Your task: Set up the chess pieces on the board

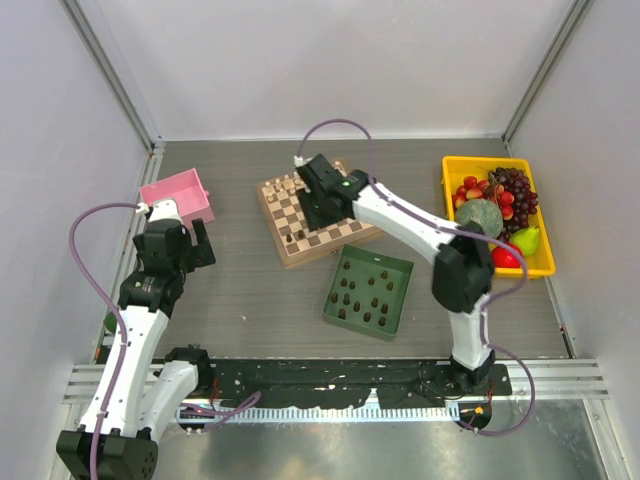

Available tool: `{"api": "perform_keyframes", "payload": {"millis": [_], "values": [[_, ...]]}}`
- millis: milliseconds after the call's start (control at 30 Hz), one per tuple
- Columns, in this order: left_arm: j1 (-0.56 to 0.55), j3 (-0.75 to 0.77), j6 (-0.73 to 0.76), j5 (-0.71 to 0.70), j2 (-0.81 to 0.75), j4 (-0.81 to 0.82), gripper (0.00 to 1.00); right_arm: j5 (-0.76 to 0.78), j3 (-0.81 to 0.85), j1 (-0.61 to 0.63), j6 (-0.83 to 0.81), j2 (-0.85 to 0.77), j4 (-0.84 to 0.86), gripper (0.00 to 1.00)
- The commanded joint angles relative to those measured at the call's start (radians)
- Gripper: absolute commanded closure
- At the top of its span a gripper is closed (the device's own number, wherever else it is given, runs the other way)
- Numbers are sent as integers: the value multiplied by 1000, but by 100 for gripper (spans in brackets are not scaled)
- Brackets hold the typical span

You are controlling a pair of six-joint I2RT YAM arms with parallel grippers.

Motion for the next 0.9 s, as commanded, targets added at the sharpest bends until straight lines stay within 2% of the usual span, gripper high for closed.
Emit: {"api": "perform_keyframes", "payload": {"millis": [0,133,267,500,867], "values": [[5,21,-1,9,1,11,1,64,-271,-17,41,-318,111,55],[5,22,0,7,4,12,1,35,-511,-23,69,-455,152,55],[4,24,5,1,-4,11,1,1,-605,-34,88,-470,178,55],[6,6,9,-6,-21,31,1,-48,-674,-72,94,-421,240,60],[5,10,6,-6,-5,23,1,-42,-662,-80,106,-316,315,61]]}}
